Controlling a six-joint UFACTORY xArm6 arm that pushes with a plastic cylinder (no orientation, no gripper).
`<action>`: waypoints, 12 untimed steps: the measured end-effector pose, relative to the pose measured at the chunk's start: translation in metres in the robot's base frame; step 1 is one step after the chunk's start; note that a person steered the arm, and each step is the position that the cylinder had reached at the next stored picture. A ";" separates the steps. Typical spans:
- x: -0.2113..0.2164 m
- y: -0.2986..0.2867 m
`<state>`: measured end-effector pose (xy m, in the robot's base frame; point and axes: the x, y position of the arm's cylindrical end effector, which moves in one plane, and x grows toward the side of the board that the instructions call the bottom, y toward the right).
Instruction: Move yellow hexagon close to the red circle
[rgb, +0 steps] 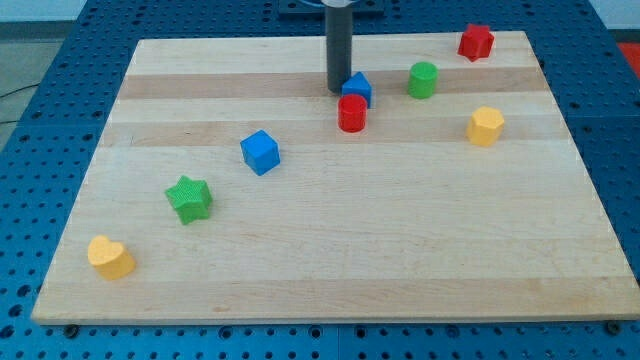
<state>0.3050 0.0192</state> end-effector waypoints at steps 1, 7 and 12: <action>0.005 0.030; 0.143 0.039; 0.088 0.154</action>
<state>0.3927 0.1736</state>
